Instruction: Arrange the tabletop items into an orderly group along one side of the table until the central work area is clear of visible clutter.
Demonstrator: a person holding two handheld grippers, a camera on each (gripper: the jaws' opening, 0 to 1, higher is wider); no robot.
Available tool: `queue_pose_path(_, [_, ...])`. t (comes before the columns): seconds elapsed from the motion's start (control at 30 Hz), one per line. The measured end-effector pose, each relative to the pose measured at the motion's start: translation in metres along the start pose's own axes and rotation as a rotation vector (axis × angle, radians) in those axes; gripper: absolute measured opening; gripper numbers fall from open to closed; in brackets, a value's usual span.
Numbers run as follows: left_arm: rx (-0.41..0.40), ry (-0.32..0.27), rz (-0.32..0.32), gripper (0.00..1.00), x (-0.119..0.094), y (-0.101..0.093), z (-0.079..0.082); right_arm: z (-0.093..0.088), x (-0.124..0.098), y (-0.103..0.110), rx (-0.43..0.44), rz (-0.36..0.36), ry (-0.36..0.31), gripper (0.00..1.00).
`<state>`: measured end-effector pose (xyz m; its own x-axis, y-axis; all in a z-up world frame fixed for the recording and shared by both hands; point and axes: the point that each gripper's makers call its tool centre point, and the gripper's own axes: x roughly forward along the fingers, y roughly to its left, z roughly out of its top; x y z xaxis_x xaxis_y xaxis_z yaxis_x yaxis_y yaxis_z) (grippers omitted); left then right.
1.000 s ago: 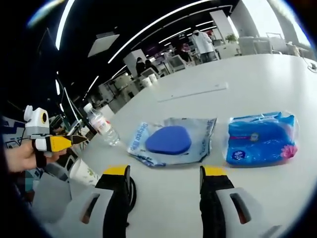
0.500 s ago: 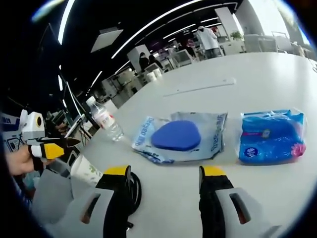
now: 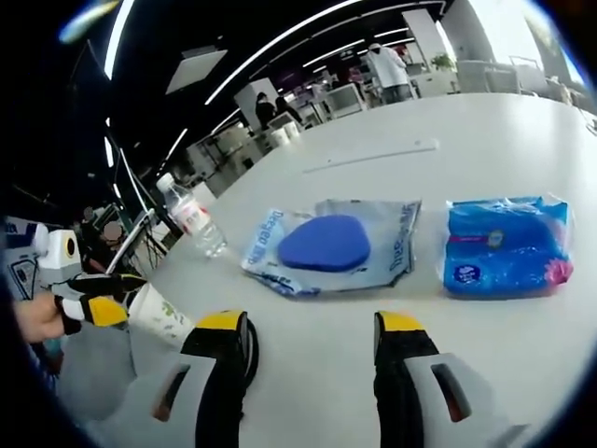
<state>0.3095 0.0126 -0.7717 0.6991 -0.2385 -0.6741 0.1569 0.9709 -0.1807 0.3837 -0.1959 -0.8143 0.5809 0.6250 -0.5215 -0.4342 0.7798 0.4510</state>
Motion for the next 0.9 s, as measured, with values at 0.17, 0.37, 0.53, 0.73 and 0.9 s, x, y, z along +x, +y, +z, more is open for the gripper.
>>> queue_pose_path(0.17, [-0.014, 0.023, 0.016, 0.82, 0.003, 0.005, -0.009, -0.001, -0.003, -0.005, 0.019, -0.012, -0.004, 0.52])
queue_pose_path(0.37, [-0.021, 0.04, 0.021, 0.81, 0.01, 0.008, -0.017, -0.005, -0.005, -0.009, 0.025, -0.023, 0.003, 0.51])
queue_pose_path(0.53, [-0.007, 0.066, 0.034, 0.77, 0.012, 0.011, -0.024, -0.006, -0.007, -0.015, 0.048, -0.037, -0.004, 0.51])
queue_pose_path(0.73, [0.02, 0.085, 0.043, 0.65, 0.012, 0.014, -0.028, -0.007, -0.008, -0.016, 0.056, -0.044, -0.003, 0.5])
queue_pose_path(0.9, [0.024, 0.081, 0.045, 0.53, 0.013, 0.016, -0.029, -0.009, -0.01, -0.017, 0.088, -0.052, -0.005, 0.49])
